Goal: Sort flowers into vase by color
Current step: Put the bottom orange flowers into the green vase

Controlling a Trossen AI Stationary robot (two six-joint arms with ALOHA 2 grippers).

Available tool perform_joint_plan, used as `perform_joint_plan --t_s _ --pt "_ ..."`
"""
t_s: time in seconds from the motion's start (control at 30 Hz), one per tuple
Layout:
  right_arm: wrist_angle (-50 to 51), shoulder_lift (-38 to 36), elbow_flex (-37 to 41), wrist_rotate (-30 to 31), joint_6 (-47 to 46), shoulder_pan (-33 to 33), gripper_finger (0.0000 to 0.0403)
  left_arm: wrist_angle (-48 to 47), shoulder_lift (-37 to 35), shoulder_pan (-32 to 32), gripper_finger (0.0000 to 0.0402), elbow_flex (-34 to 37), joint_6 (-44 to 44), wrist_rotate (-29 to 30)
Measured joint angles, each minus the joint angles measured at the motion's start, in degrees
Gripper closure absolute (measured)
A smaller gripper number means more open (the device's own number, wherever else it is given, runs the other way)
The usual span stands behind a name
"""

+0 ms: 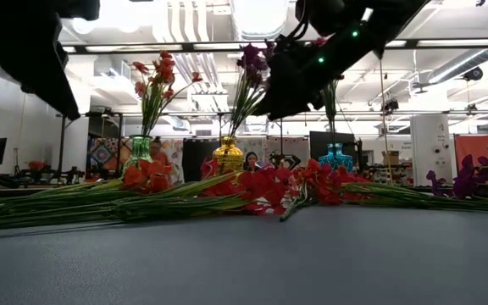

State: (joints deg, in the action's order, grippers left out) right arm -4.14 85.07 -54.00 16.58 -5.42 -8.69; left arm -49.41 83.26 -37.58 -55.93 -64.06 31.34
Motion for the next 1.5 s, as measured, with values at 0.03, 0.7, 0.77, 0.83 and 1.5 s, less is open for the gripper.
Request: perform_joint_plan --t_s 0.03,0.7,0.77,0.83,1.5 --pt "1.2 -0.2 0.0 0.0 -0.4 0.6 0.0115 0.5 0.0 0.0 0.0171 0.3 -1.1 -0.4" --pt "5.5 -0.3 0.0 0.1 -1.9 7.7 0.0115 2.6 12.6 1.4 0.0129 -3.4 -17.6 -9.7" --pt "5.5 -0.3 0.0 0.1 -2.4 7.7 0.0115 0.5 14.2 1.5 0.0114 -5.2 -18.1 -11.8" --pt "5.6 -0.3 0.0 0.1 -2.7 7.7 0.0115 -1.1 15.8 1.6 0.0102 -6.5 -18.3 -13.1" --pt "7.3 -0.3 0.0 0.0 -4.1 9.2 0.0115 -1.8 23.0 4.0 0.019 -8.0 -19.2 -17.1"
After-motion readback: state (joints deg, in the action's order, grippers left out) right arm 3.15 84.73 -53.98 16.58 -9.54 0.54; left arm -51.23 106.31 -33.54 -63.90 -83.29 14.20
